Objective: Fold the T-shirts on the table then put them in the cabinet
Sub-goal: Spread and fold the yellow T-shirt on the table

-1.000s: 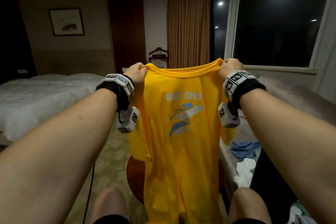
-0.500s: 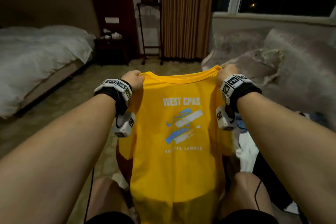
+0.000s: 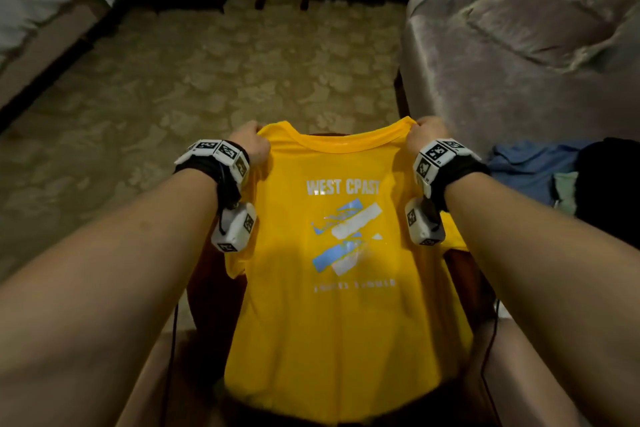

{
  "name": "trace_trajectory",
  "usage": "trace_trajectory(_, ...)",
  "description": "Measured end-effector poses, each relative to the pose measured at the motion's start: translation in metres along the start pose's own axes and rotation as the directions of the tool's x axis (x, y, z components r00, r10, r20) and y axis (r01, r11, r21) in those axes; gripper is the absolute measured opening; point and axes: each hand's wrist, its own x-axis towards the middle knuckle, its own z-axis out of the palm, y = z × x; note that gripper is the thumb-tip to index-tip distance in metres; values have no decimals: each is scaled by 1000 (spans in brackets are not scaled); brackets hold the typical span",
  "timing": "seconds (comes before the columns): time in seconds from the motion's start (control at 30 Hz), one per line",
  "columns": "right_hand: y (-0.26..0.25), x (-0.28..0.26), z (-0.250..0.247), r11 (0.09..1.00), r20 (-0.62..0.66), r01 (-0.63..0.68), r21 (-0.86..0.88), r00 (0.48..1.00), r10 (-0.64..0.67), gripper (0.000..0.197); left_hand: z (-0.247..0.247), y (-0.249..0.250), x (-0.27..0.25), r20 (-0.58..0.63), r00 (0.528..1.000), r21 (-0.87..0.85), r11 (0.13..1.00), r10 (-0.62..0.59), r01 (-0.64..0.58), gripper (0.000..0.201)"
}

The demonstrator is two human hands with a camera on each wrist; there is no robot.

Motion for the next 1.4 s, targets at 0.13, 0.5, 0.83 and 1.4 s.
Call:
trace_trajectory(0.13, 10, 17, 25, 998, 63, -23, -61, 998, 27, 28, 26, -14, 27, -24, 998, 4, 998, -60, 61, 19)
trace_trajectory(0.5, 13, 26, 55, 997, 104, -50, -50, 993, 55, 43, 54, -41, 46, 37, 984, -149, 973, -173, 177, 20)
trace_trajectory(0.83, -29, -56, 83, 944, 390, 325, -62, 878, -277, 40, 31, -62, -2, 322, 926, 194, 971, -196, 138, 77)
trace_trajectory(1.4, -52, -94, 140, 593, 664, 595, -543, 736, -131, 112, 13, -123, -4, 504, 840, -136, 942, -200, 307, 42)
